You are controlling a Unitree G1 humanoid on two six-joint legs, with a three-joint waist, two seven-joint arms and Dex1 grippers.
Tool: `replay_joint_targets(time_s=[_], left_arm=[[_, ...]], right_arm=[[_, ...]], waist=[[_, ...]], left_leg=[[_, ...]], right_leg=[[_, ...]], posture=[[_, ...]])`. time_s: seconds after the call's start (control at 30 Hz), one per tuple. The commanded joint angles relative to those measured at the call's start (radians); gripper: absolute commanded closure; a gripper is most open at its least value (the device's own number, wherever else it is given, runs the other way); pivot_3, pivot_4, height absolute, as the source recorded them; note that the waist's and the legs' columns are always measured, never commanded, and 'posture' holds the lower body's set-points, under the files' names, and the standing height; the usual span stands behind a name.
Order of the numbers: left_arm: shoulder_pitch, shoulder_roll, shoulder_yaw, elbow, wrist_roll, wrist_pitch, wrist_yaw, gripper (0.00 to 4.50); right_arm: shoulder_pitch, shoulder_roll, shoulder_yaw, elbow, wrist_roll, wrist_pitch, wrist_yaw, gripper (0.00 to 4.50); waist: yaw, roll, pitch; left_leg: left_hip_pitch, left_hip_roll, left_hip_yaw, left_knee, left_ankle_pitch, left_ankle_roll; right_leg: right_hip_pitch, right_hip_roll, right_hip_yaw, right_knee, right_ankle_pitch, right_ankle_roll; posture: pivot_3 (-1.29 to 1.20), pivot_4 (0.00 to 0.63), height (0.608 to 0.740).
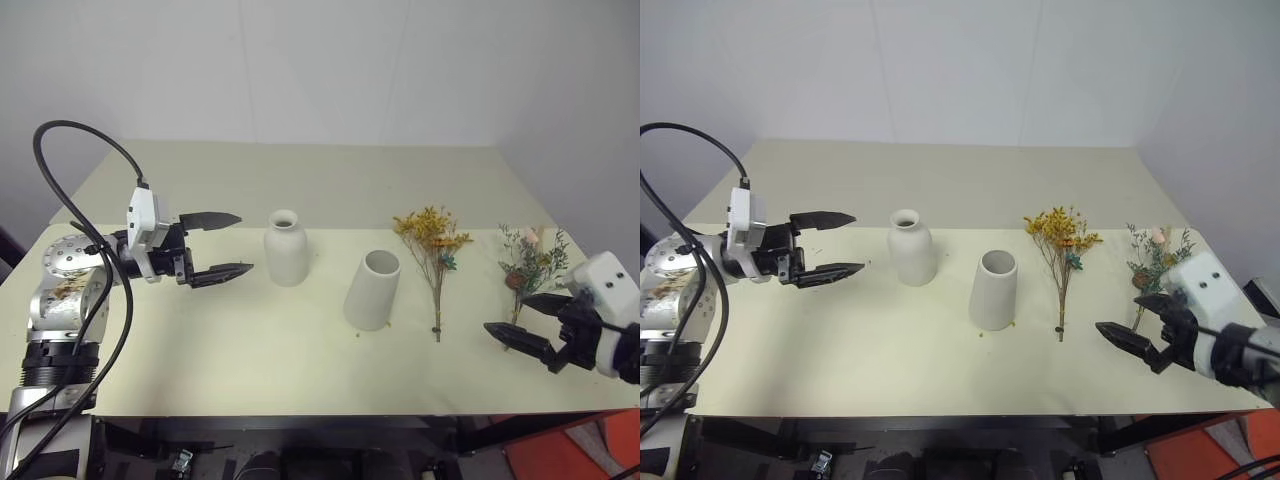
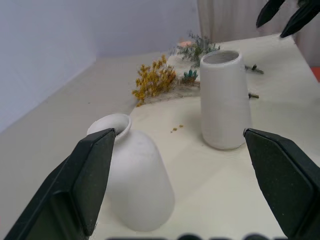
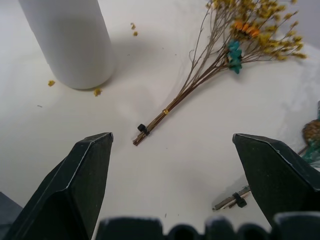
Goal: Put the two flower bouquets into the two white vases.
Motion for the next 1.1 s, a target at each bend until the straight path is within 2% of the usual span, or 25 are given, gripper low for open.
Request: replay_joint_targets(time_s=[0.03,0.1,0.17,0.27,0.4,0.67,0.9,1.1], left_arm=[[-0.038,-0.01,-0.053,-0.033,0.011,0.027,-0.015,0.05],[-0.06,-0.022,-0.105,-0.016,0.047,0.028,-0.023,0.05],[-0.085,-0.034,-0.153,0.001,0.081,0.021,-0.036,0.05],[-0.121,-0.049,-0.203,0.012,0.112,0.016,-0.06,0.05],[-0.154,-0.095,-0.216,0.032,0.093,0.002,-0.108,0.05],[-0.17,-0.153,-0.289,0.063,0.154,-0.062,-0.176,0.05],[-0.17,-0.21,-0.326,0.083,0.179,-0.101,-0.187,0.05],[-0.155,-0.226,-0.334,0.069,0.187,-0.108,-0.186,0.05]], right_arm=[[-0.12,-0.032,0.156,0.082,-0.02,0.049,-0.03,0.0],[-0.238,-0.029,0.277,0.171,-0.051,0.107,-0.061,0.0],[-0.4,0.022,0.367,0.302,-0.087,0.19,-0.125,0.0],[-0.595,0.088,0.457,0.456,-0.126,0.291,-0.167,0.0],[-0.758,0.152,0.541,0.564,-0.16,0.394,-0.184,0.0],[-0.887,0.248,0.664,0.705,-0.253,0.466,-0.223,0.0],[-0.923,0.335,0.687,0.841,-0.346,0.419,-0.255,0.0],[-0.942,0.342,0.691,0.914,-0.377,0.389,-0.222,0.0]], waist=[[0.0,0.0,0.0],[0.001,0.0,0.0],[-0.001,0.0,0.0],[-0.006,0.0,0.0],[-0.004,0.0,0.0],[-0.002,0.0,0.0],[-0.004,0.0,0.0],[-0.005,0.0,0.0]], left_leg=[[0.0,0.0,0.0,0.0,0.0,0.0],[0.0,0.0,0.0,0.0,0.0,0.0],[-0.001,-0.001,0.0,0.0,0.0,0.0],[-0.002,-0.001,0.0,0.002,0.0,0.0],[-0.004,-0.001,-0.001,0.0,0.0,0.0],[-0.005,-0.002,0.0,0.0,0.0,0.0],[-0.005,-0.001,-0.001,0.0,0.0,0.0],[-0.005,-0.001,-0.001,0.001,0.0,0.0]], right_leg=[[0.0,0.0,0.0,0.0,0.0,0.0],[-0.001,0.0,0.0,0.0,0.0,0.0],[-0.001,0.0,0.0,0.0,0.001,-0.001],[-0.002,0.0,0.001,0.0,0.003,-0.005],[-0.004,0.001,0.0,0.001,0.004,-0.006],[-0.005,0.0,0.0,0.0,0.004,-0.006],[-0.005,0.0,0.0,0.001,0.005,-0.006],[-0.004,0.0,0.0,0.002,0.005,-0.006]], posture=[[0.0,0.15,0.74],[0.0,0.15,0.74],[0.0,0.15,0.74],[0.0,0.15,0.74],[0.0,0.15,0.74],[0.0,0.15,0.74],[0.0,0.15,0.74],[0.0,0.15,0.74]])
